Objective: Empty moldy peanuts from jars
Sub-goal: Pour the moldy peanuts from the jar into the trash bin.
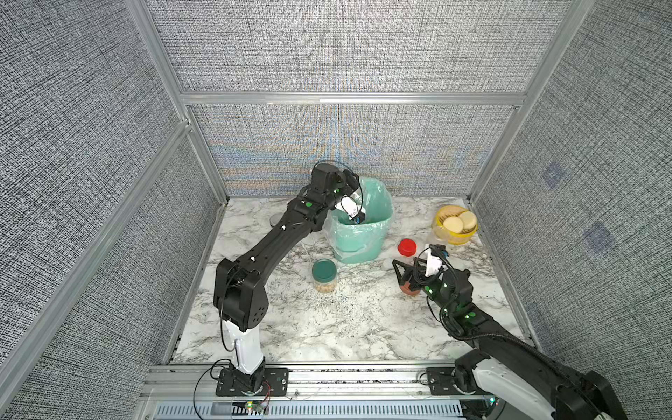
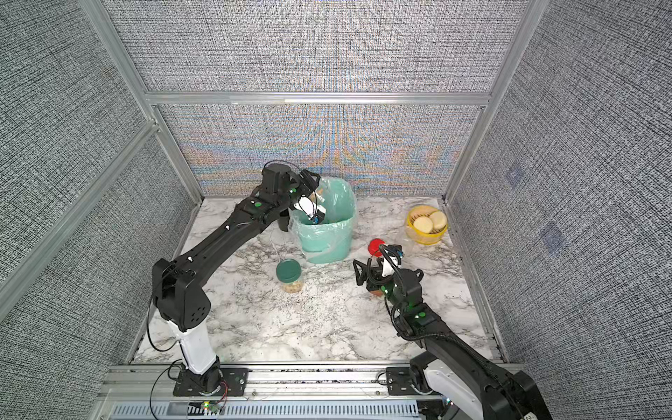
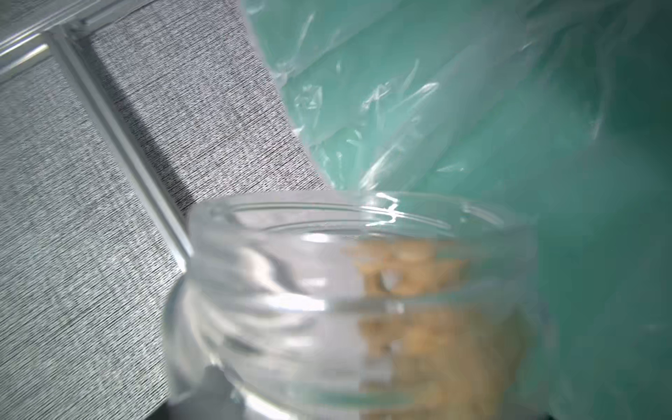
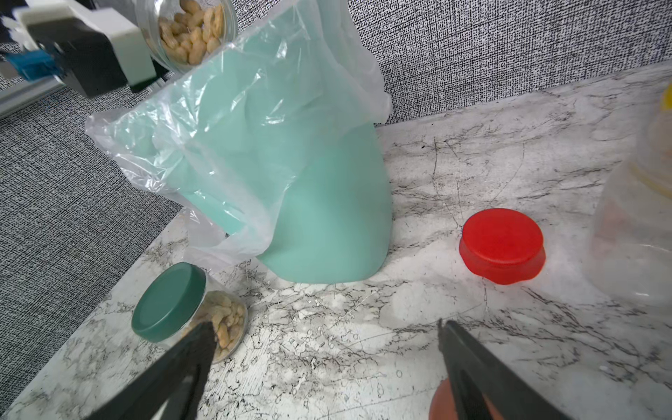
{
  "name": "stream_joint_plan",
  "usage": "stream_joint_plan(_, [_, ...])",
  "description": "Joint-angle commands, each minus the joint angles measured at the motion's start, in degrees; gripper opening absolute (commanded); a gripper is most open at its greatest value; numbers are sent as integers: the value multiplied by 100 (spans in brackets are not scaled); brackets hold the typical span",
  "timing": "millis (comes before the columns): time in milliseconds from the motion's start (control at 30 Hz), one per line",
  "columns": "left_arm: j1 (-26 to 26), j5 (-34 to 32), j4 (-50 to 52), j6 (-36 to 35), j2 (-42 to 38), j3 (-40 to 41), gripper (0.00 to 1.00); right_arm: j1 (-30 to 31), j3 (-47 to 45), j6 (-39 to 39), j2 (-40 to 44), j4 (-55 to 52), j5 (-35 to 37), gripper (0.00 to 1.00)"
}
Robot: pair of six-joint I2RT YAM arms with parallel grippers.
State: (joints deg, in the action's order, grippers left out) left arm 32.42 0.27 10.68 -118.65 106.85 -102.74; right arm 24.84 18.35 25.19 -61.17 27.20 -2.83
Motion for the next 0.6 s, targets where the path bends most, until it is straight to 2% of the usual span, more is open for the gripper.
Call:
stream_joint_plan(0, [-52, 3, 53, -2043, 11, 65, 0, -6, -13, 74, -22, 192, 16, 98])
stream_joint_plan(167, [-26, 3, -250, -2010, 64, -265, 0, -9, 44, -5, 13, 89, 26, 98])
stream_joint_plan(300, [-69, 66, -254, -1579, 55, -156, 0, -20, -32, 60, 17, 169, 28, 98])
stream_joint_plan(333, [-70, 100, -342, -1312, 43, -65, 0, -22, -35, 65, 10, 171, 12, 98])
stream_joint_plan(367, [-61, 242, -519, -609, 9, 14, 0, -22, -33, 65, 8, 170, 2, 98])
stream_joint_plan(433, [-70, 344, -238, 163, -21, -80, 0, -23, -44, 72, 17, 171, 2, 98])
stream_joint_plan(567, [-86, 489, 421, 1225, -67, -280, 0, -23, -67, 58, 62, 156, 37, 98])
